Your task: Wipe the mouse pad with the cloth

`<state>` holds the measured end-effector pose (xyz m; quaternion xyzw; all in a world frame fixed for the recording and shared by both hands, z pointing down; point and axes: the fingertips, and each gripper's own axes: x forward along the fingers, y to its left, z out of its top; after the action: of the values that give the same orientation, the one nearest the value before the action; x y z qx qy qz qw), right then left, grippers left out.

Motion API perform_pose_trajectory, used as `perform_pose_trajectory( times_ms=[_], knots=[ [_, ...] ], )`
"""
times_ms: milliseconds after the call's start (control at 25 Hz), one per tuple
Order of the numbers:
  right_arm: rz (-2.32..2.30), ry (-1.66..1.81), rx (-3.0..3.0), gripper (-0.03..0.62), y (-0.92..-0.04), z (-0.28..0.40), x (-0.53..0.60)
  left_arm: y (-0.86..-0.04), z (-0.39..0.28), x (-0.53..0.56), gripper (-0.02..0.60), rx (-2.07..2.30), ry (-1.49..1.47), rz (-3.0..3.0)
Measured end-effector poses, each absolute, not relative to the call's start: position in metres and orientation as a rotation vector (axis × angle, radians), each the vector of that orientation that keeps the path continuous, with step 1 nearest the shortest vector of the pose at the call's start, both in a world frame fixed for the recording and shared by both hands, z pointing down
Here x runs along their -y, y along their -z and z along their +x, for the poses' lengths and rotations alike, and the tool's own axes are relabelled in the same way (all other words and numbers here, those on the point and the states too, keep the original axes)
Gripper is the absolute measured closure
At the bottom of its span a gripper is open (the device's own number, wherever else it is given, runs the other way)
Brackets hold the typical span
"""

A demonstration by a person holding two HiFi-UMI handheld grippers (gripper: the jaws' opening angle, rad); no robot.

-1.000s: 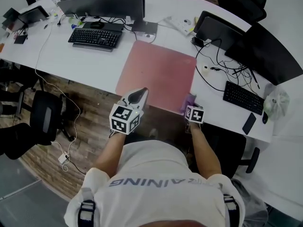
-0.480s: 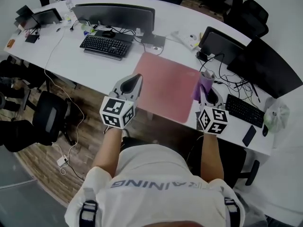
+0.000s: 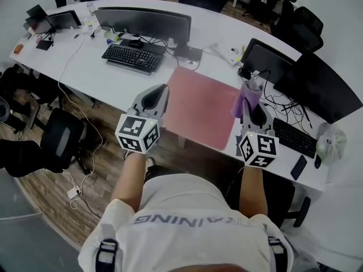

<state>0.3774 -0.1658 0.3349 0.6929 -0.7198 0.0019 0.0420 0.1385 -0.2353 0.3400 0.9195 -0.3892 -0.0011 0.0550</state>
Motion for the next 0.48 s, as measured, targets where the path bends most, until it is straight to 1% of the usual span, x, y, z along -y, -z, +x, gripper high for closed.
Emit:
perform_pose_trajectory(
  times_ms=[480],
  knots=[
    [2.110, 0.013, 2.207, 0.493, -0.3328, 0.3703, 0.1657, -0.3384, 0.1312, 0.2319, 0.546, 1.183, 0.018, 2.790]
  ],
)
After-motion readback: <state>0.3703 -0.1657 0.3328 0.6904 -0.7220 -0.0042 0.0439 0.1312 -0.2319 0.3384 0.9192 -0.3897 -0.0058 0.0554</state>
